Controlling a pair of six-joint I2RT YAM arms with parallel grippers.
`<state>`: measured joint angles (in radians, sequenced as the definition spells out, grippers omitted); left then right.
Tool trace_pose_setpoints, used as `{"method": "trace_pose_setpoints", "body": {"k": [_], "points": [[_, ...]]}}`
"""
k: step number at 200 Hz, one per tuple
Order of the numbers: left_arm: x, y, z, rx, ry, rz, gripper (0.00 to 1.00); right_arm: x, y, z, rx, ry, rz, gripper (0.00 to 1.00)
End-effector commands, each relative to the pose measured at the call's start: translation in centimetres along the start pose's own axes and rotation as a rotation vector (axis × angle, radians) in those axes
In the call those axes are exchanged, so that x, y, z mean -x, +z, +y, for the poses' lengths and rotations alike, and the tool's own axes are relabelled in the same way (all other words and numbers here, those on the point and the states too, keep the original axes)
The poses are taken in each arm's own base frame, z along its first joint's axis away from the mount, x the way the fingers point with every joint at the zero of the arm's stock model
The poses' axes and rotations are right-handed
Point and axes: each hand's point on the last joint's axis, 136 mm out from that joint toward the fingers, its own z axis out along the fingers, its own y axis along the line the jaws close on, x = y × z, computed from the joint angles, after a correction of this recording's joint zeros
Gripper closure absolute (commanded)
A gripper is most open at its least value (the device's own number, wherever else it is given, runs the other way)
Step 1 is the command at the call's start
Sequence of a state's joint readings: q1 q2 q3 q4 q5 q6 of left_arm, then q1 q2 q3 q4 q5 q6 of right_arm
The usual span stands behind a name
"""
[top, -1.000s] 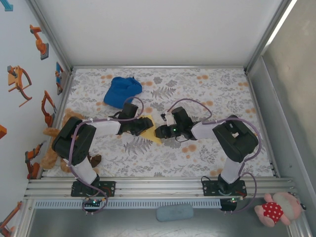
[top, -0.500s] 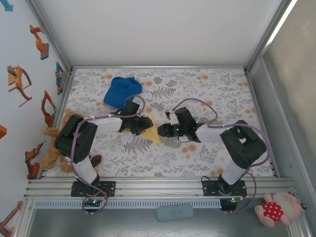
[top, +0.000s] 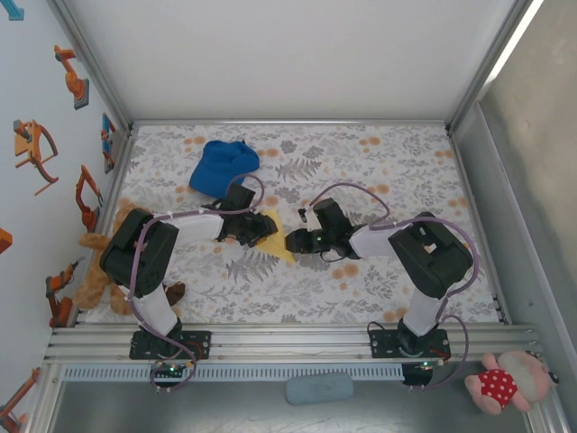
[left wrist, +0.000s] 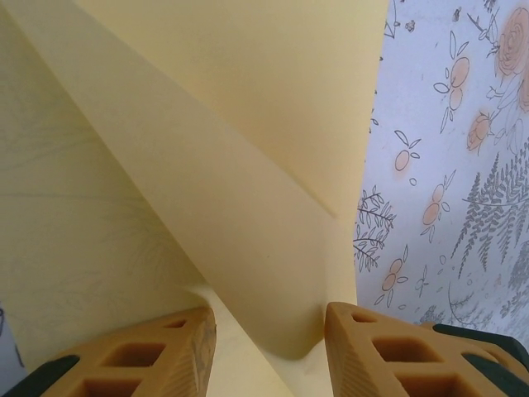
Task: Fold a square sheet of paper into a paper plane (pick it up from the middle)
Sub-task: Fourth fold the wing at the center of the table.
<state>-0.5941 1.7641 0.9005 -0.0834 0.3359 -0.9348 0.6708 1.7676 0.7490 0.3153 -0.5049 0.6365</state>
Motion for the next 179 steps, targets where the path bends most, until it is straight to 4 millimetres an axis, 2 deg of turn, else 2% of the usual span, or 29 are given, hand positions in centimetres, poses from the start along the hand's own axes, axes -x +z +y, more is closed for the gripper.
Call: {"method": "trace_pose_setpoints", "body": {"k": [1,75,108,179], "points": [[-3.1,1.7,5.1,0.174,-0.062,0.109,0.58,1.0,0.4,1.2,0.04,-0.013,-0.015,0.68],[-3.3,2.1,5.0,0.176,-0.047,0.135,0.55,0.4,1.4,1.2,0.067,0.004,0.03,0.69],[-3.5,2.2,5.2,0.184,-0.051,0.141,0.55,0.1,1.5,1.4,0.093,0.002,0.043,0.73],[-3.6,2.1,5.5,0.2,-0.054,0.148,0.55,-1.0,2.1,0.6,0.089,0.019,0.072,0.8]]}}
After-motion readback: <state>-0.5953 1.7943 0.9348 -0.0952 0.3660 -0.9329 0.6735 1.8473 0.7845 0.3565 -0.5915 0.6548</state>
